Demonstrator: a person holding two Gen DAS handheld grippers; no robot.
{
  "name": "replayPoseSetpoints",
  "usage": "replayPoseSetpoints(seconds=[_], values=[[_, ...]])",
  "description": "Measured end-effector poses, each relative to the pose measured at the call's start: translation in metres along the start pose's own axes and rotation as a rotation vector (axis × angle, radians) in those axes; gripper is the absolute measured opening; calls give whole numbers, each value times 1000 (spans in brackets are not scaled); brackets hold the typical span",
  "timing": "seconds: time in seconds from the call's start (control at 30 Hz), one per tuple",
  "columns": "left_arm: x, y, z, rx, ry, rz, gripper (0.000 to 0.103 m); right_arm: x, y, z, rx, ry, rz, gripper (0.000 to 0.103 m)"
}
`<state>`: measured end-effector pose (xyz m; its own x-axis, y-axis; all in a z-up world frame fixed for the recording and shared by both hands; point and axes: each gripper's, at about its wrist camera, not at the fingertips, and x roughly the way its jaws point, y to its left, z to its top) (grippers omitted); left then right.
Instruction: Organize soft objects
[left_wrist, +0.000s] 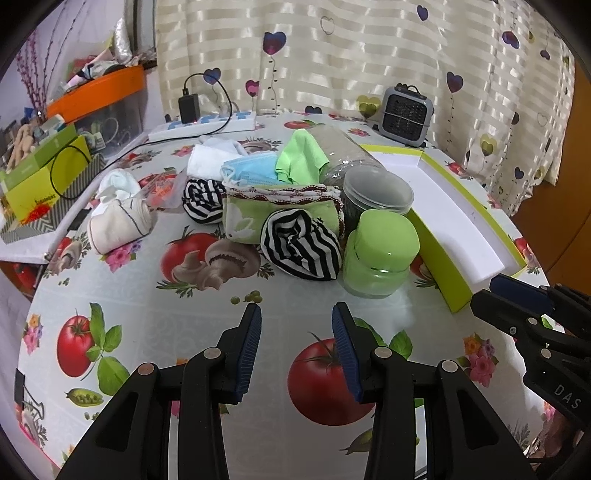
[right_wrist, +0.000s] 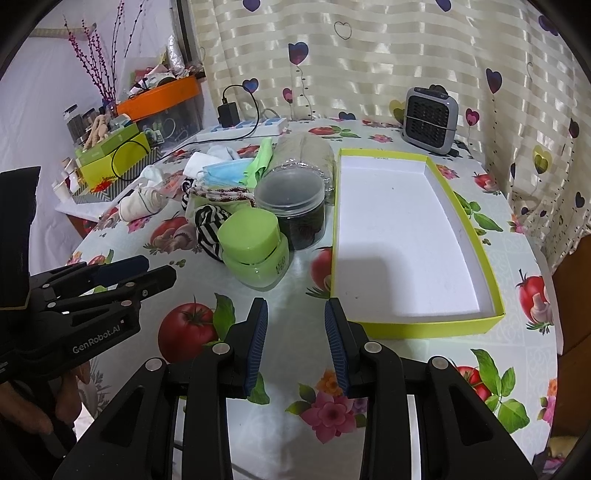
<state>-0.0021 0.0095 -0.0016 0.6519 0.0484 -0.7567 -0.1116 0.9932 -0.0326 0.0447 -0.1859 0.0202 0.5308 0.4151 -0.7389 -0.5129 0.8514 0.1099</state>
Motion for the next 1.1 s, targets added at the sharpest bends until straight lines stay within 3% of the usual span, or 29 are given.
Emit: replayPoseSetpoints(seconds=[0.1,0.53,0.9,1.1], values=[[2,-1,0,4,-1,-4,39,0,-1,0,1,-7,3,39],[11,4,0,-10,21,16,39,2,-2,1,3,-6,6,39],[16,3,0,-14,29,-34,39,5,-2,1,5,-2,5,39],[19,6,1,-21,30,-17,39,6,-3,2,6,-2,6,39]])
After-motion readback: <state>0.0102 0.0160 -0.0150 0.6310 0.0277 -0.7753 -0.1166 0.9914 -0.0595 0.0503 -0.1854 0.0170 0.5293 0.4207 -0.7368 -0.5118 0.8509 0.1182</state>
